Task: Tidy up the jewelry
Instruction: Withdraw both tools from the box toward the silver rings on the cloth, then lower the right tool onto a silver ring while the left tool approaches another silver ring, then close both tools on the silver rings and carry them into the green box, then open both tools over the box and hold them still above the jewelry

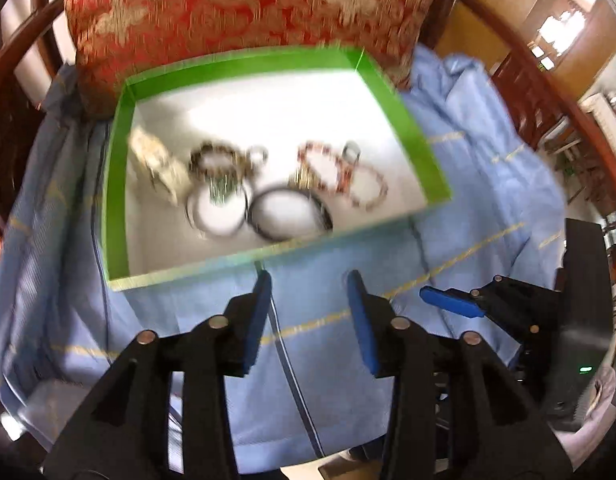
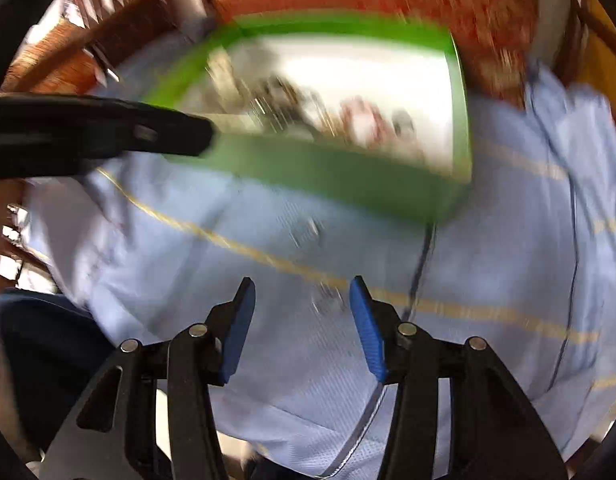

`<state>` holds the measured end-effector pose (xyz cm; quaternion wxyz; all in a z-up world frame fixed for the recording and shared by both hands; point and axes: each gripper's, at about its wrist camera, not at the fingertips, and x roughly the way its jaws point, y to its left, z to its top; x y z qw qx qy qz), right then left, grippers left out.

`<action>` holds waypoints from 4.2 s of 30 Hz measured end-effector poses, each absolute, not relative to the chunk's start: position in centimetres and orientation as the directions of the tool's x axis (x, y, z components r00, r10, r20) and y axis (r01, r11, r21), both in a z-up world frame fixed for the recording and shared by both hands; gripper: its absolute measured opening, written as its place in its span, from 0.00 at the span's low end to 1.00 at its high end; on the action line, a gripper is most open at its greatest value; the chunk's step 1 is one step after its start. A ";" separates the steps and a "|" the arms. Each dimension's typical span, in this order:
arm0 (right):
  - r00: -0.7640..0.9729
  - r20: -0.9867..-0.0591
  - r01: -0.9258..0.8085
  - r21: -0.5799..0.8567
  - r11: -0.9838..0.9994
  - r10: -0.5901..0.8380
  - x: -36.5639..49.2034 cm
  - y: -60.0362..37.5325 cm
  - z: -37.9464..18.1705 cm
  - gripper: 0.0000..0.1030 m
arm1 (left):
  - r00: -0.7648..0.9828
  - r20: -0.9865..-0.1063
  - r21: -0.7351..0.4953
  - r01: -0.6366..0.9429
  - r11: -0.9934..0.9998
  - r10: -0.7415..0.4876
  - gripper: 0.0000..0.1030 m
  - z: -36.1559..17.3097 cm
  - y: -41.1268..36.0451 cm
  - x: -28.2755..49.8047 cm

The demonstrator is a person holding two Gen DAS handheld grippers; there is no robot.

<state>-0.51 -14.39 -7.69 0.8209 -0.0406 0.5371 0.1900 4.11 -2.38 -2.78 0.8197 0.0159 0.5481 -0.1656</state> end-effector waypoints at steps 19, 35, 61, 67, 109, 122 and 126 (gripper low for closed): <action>0.386 -0.909 -0.286 0.045 0.957 0.158 0.3 -15.4 -10.2 0.14 | 0.329 -0.930 -0.099 0.201 0.975 -0.162 0.46 -6.1 -2.8 4.6; 0.390 -0.904 -0.284 0.064 0.957 0.176 -0.2 -16.4 -9.7 0.24 | 0.287 -0.942 -0.111 0.221 0.969 -0.173 0.53 -7.4 -4.0 5.6; 0.424 -0.892 -0.318 0.019 0.948 0.160 -0.1 -15.9 -9.1 0.03 | 0.282 -0.944 -0.100 0.244 0.965 -0.170 0.17 -10.2 -6.3 6.9; 0.453 -0.881 -0.337 -0.024 0.941 0.139 0.0 -15.6 -8.1 0.35 | 0.272 -0.946 -0.118 0.228 0.966 -0.179 0.17 -9.9 -5.2 6.8; 0.500 -0.848 -0.252 0.054 0.966 0.178 10.9 -13.1 -3.4 0.39 | 0.509 -0.858 -0.038 0.076 0.996 -0.071 0.34 -2.9 2.1 12.2; 0.570 -0.815 -0.209 -0.023 0.978 0.103 9.2 -12.7 -0.8 0.85 | 0.620 -0.781 -0.032 0.083 0.996 -0.077 0.69 0.8 1.1 9.5; 0.567 -0.817 -0.203 -0.019 0.979 0.101 9.0 -12.8 -0.6 0.85 | 0.599 -0.797 -0.042 0.071 0.997 -0.076 0.69 0.4 1.2 9.3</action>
